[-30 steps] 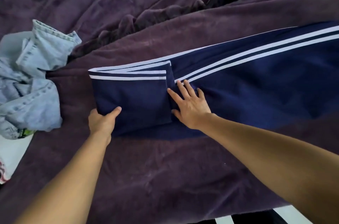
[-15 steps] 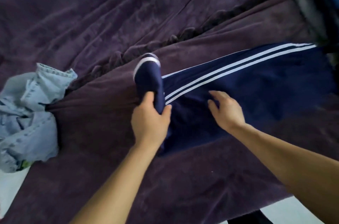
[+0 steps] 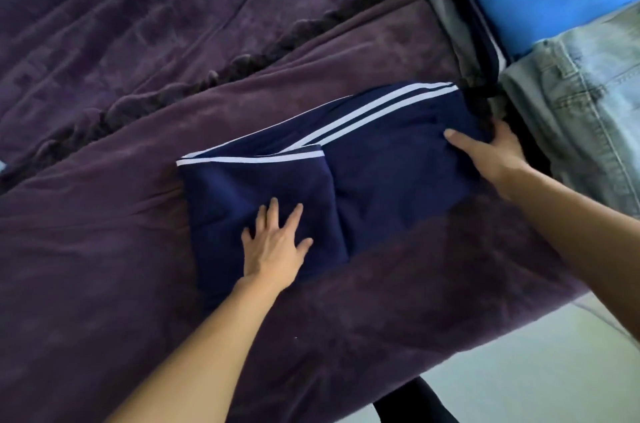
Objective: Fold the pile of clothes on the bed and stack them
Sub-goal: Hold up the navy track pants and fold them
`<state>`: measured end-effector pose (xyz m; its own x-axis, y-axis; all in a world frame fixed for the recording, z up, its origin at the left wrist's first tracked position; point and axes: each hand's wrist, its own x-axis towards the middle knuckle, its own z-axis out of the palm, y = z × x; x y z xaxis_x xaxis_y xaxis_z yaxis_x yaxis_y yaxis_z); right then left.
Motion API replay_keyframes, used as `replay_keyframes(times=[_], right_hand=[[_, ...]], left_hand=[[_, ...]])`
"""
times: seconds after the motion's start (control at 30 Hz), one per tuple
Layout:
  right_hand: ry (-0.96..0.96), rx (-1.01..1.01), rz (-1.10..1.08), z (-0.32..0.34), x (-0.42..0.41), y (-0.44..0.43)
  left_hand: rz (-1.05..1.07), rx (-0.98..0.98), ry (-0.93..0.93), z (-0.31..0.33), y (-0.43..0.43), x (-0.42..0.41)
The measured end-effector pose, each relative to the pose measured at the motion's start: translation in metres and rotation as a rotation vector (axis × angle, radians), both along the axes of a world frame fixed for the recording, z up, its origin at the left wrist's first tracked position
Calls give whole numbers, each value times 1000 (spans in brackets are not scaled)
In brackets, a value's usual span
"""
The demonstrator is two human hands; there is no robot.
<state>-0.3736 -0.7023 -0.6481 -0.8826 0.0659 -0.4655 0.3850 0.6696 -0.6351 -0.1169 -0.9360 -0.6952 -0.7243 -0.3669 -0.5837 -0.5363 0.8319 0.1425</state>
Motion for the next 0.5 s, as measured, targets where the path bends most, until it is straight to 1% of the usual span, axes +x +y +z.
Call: replay_keyframes(times=[0.07, 0.1, 0.13, 0.17, 0.23, 0.3, 0.37, 0.4, 0.43, 0.5], right_hand=[[-231, -129, 10, -1, -3, -6], [-316, -169, 20, -1, -2, -9], [-355, -189, 21, 1, 0, -12], [-342, -208, 13, 7, 2, -15], [-204, -267, -5, 30, 10, -26], [-57, -330, 56, 59, 27, -47], [35, -384, 214, 89, 57, -82], [61, -378, 314, 98, 76, -103], [95, -331, 426, 101, 95, -124], [170, -175, 654, 93, 138, -168]], left_hand=[[44, 30, -2, 1, 1, -9], [100, 51, 36, 4, -1, -13], [179, 75, 98, 10, -4, -16], [273, 95, 174, 16, -9, -16], [460, 104, 292, 29, -24, -7], [605, 65, 337, 40, -43, 12], [726, 17, 346, 48, -64, 39], [780, -4, 333, 51, -74, 54], [832, -22, 311, 52, -84, 69], [937, -49, 265, 53, -101, 99]])
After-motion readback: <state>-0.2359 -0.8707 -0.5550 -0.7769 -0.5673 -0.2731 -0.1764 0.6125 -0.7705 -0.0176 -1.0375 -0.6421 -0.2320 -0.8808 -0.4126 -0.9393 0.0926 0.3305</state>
